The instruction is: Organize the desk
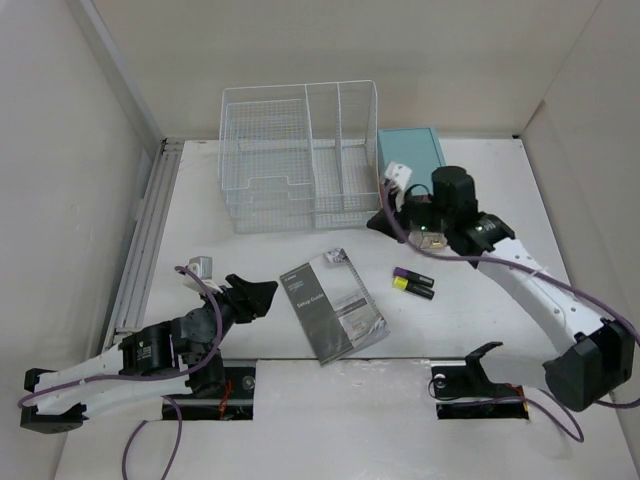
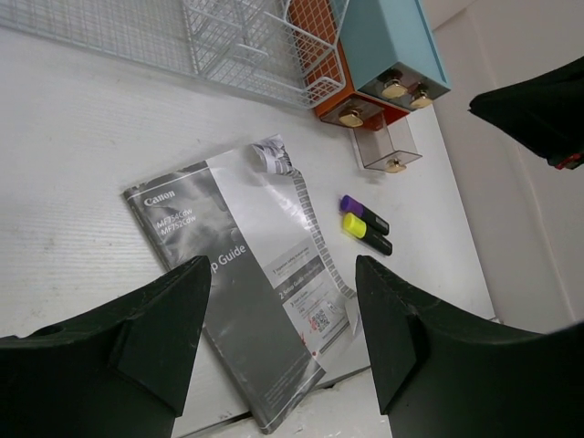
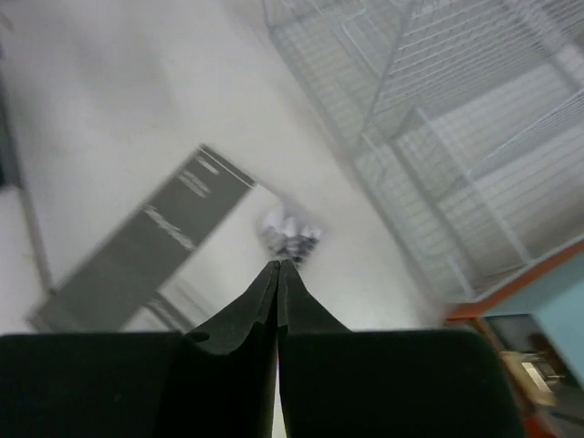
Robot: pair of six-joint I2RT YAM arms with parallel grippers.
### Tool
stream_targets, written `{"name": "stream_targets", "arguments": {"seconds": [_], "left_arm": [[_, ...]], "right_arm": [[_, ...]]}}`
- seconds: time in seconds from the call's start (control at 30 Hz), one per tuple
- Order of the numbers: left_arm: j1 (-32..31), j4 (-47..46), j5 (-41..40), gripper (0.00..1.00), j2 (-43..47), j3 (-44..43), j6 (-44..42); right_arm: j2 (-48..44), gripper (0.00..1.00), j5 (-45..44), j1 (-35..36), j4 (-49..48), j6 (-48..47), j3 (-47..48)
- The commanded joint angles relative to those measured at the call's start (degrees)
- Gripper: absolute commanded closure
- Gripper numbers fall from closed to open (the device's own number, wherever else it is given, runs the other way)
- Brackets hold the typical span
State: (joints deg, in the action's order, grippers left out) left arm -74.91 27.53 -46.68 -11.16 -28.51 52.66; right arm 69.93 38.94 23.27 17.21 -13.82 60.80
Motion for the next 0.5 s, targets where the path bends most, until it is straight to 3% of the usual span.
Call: {"name": "stream_targets", "arguments": {"seconds": [0.0, 0.1, 0.13, 0.3, 0.47], "left_arm": [[-0.23, -1.95, 0.09, 0.39, 0.52, -0.76, -1.42], [-0.23, -1.95, 0.09, 0.39, 1.05, -0.76, -1.42], [-0.23, -2.47, 0.62, 0.39, 1.05, -0.76, -1.42], [-0.23, -3.62, 1.15, 0.39, 1.58, -0.23, -2.47], [-0.23, -4.15, 1.15, 0.39, 1.58, 0.30, -3.01]], "right_arm": [[1.34, 0.93, -30.04, 5.91, 12.41, -22.38, 0.55], [4.15, 0.73, -27.42, 3.36, 18.02, -26.25, 0.55], [4.16, 0.70, -27.42, 3.36, 18.90, -27.04, -0.14], [3.55, 0.68, -30.32, 3.36, 21.19, -28.98, -5.59], [8.72, 0.68, -29.53, 3.89, 22.95, -29.51, -6.65]]}}
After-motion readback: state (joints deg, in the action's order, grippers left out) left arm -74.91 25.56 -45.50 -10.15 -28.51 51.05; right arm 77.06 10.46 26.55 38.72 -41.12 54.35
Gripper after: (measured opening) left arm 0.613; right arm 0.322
